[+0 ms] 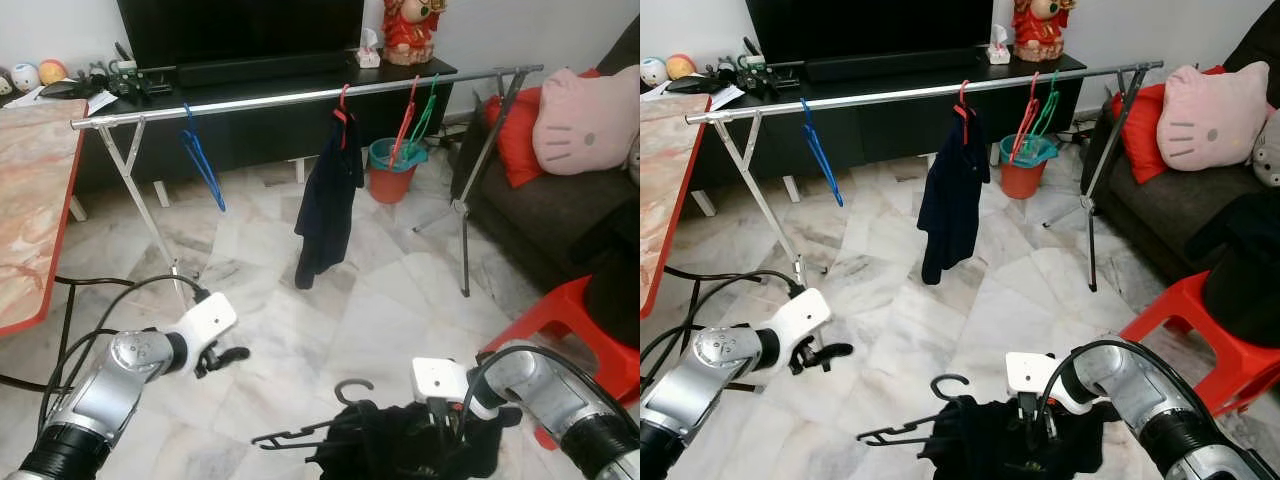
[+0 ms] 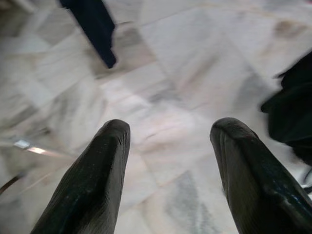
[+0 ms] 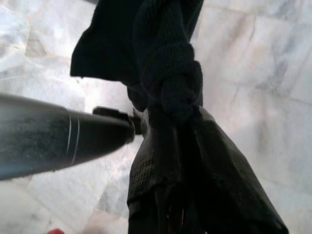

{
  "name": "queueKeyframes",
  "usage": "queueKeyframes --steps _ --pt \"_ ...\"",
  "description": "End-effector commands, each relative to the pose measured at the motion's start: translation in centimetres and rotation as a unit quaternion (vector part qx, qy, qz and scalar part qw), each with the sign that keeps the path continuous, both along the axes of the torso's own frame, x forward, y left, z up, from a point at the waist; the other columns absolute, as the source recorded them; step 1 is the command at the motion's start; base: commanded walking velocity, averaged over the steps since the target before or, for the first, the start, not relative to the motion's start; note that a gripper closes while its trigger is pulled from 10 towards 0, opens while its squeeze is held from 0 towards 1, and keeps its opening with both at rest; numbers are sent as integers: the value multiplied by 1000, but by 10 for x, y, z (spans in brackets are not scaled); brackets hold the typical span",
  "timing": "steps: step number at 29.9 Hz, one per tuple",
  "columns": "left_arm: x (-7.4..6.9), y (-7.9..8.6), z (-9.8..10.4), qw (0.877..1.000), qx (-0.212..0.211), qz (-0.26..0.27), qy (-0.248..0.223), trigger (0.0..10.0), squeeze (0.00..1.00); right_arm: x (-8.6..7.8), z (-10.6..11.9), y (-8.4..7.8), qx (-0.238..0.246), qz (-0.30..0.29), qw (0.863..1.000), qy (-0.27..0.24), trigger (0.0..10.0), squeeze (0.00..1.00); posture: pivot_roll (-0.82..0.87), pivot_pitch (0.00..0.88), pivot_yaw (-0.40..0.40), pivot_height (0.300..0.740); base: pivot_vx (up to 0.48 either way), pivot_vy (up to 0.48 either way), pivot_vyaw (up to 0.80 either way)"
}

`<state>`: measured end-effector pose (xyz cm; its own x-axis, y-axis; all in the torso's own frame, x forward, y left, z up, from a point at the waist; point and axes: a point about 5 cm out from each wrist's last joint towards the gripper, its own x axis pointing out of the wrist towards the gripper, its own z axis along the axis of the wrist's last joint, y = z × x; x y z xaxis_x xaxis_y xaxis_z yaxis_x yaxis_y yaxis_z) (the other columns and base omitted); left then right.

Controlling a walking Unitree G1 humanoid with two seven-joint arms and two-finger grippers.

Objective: Hang hanger

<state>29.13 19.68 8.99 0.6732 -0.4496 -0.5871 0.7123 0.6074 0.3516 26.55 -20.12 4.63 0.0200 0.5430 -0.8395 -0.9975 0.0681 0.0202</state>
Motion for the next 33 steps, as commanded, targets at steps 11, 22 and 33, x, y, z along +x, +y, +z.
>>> queueKeyframes --steps 11,22,33 --pt "4 29 -22 981 41 188 -20 10000 0 25 35 -14 -2 -18 996 -90 0 0 8 0 -22 740 0 0 0" --pt "-1 24 -48 966 74 248 14 10000 0 44 64 -11 -1 4 990 -138 0 0 -4 0 -14 740 0 0 0" --pt "-14 1 -73 973 22 218 67 10000 0 53 85 14 98 7 981 -167 0 0 -9 0 -10 740 0 0 0"
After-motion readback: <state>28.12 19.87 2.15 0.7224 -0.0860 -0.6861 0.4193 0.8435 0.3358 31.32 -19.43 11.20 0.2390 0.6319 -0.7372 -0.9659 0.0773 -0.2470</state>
